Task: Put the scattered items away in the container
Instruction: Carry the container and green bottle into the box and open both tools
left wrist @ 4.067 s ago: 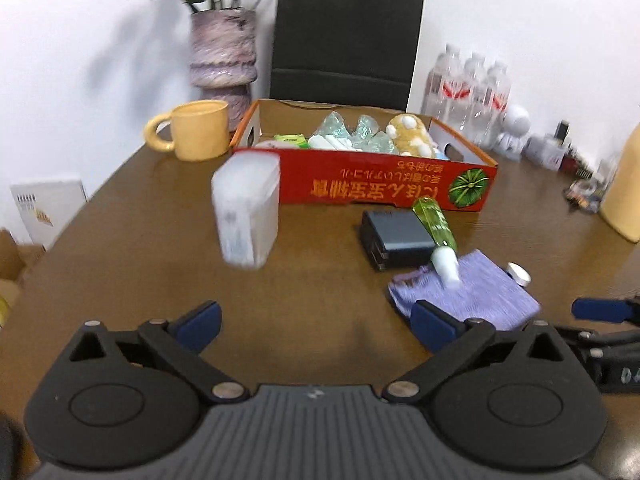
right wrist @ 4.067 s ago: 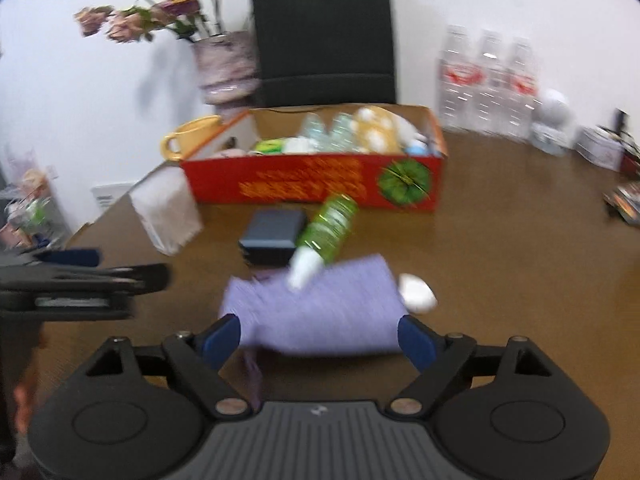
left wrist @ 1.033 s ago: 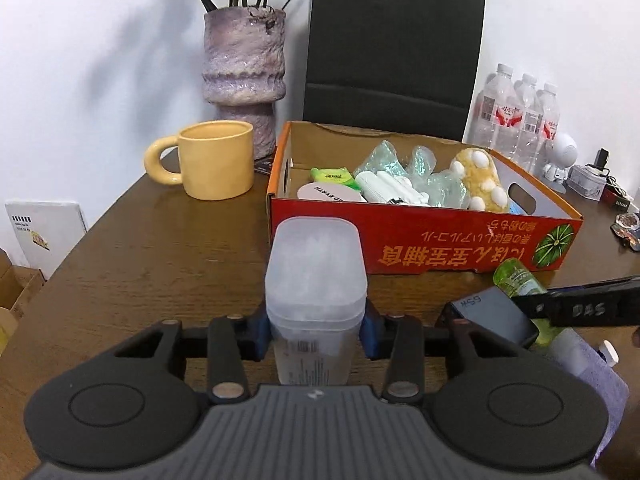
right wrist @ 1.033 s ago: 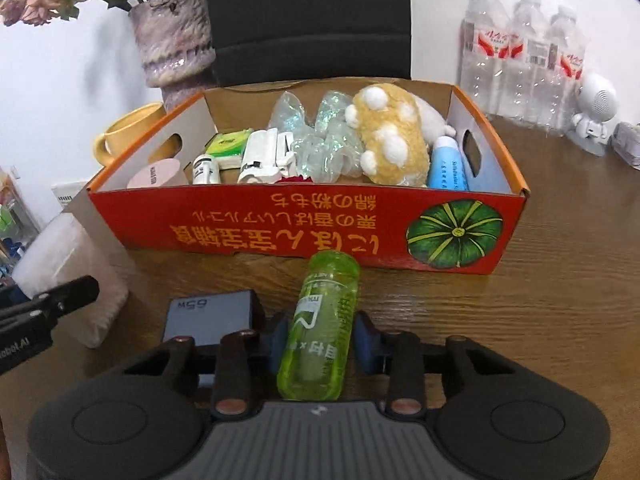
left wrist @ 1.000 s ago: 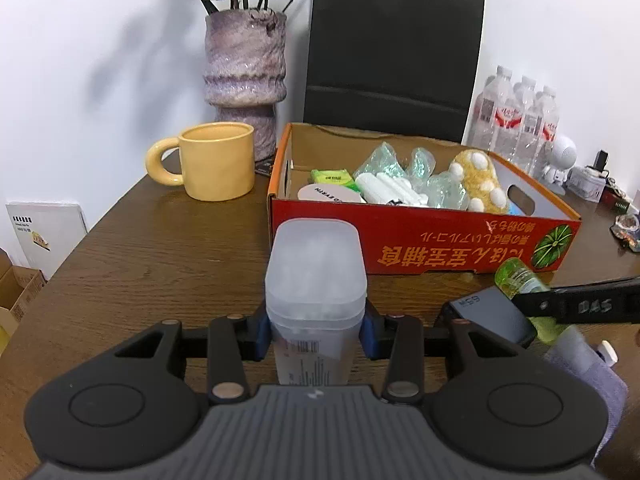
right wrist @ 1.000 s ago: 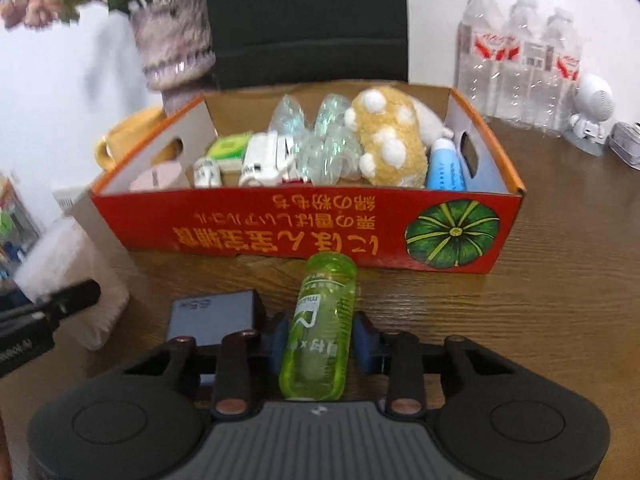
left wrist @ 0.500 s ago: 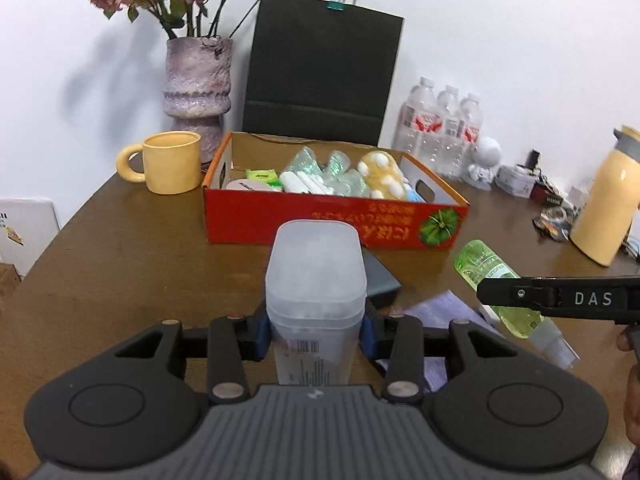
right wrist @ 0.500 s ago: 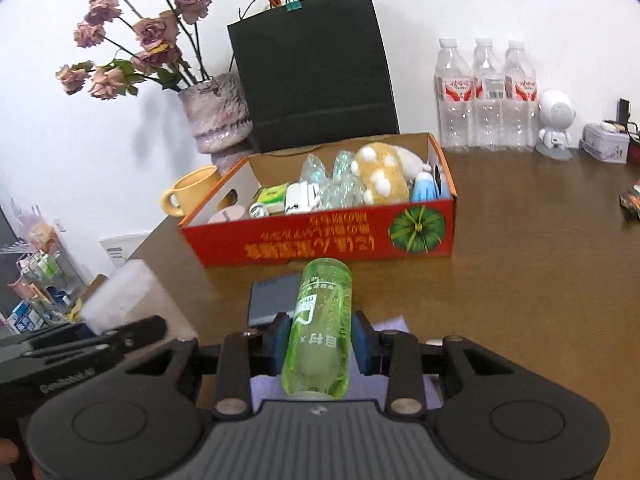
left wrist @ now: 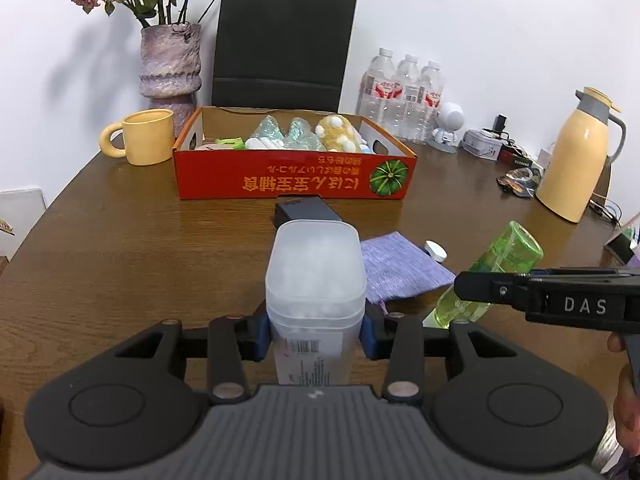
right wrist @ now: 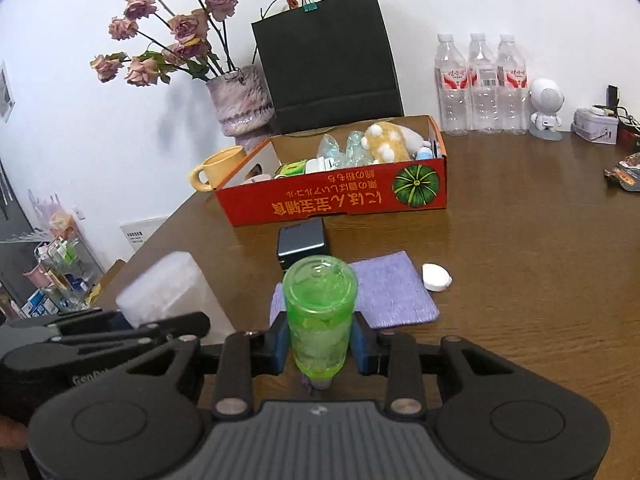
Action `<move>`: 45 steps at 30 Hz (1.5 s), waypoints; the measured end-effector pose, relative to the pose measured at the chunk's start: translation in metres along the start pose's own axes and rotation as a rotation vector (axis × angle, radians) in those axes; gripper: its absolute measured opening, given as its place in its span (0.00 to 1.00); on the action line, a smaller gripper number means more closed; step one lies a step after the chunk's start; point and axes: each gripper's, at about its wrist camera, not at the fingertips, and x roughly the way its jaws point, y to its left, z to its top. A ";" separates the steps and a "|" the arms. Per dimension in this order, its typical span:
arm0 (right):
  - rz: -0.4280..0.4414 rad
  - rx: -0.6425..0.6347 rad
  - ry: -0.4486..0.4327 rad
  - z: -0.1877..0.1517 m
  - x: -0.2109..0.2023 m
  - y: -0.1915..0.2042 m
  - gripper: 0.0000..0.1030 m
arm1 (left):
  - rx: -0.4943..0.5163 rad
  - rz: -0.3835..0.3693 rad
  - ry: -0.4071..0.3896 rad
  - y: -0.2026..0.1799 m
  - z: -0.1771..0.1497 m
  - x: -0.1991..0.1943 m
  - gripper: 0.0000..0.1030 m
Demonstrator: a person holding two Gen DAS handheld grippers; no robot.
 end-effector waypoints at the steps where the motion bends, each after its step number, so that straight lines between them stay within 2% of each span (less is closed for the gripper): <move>1: -0.005 0.001 -0.002 -0.002 -0.003 0.000 0.29 | 0.006 0.002 -0.003 -0.002 -0.001 -0.003 0.41; 7: 0.019 -0.013 -0.048 0.001 -0.023 0.006 0.29 | 0.011 -0.017 -0.013 -0.002 0.003 -0.014 0.41; 10: 0.038 -0.038 -0.063 0.012 -0.032 0.008 0.29 | 0.049 -0.017 -0.038 0.000 0.016 -0.020 0.41; 13: 0.067 -0.041 -0.118 0.031 -0.041 0.003 0.29 | 0.083 -0.020 -0.074 0.007 0.036 -0.028 0.41; 16: 0.052 -0.041 -0.165 0.057 -0.042 -0.004 0.29 | 0.097 -0.028 -0.097 0.018 0.071 -0.022 0.41; 22: 0.033 -0.065 -0.194 0.137 -0.009 -0.015 0.29 | 0.068 -0.056 -0.058 0.039 0.154 0.035 0.41; 26: -0.011 -0.085 -0.131 0.195 0.044 -0.024 0.29 | 0.045 -0.026 -0.032 0.051 0.202 0.089 0.41; 29: -0.036 -0.111 -0.047 0.225 0.097 -0.031 0.29 | 0.035 -0.010 0.001 0.059 0.217 0.127 0.41; 32: -0.043 -0.108 0.058 0.232 0.152 -0.040 0.29 | 0.019 0.013 0.056 0.068 0.224 0.163 0.41; 34: -0.050 -0.097 0.112 0.233 0.171 -0.041 0.29 | 0.006 0.030 0.100 0.074 0.226 0.186 0.41; 36: -0.057 -0.084 0.165 0.233 0.188 -0.042 0.29 | -0.027 0.002 0.153 0.079 0.224 0.210 0.41; 42: -0.078 -0.047 0.322 0.236 0.240 -0.044 0.34 | -0.014 0.013 0.296 0.076 0.218 0.246 0.42; 44: -0.085 -0.035 0.374 0.237 0.257 -0.045 0.38 | 0.002 0.025 0.340 0.073 0.220 0.252 0.44; 45: -0.089 -0.028 0.400 0.237 0.266 -0.045 0.39 | 0.010 0.031 0.362 0.072 0.222 0.256 0.50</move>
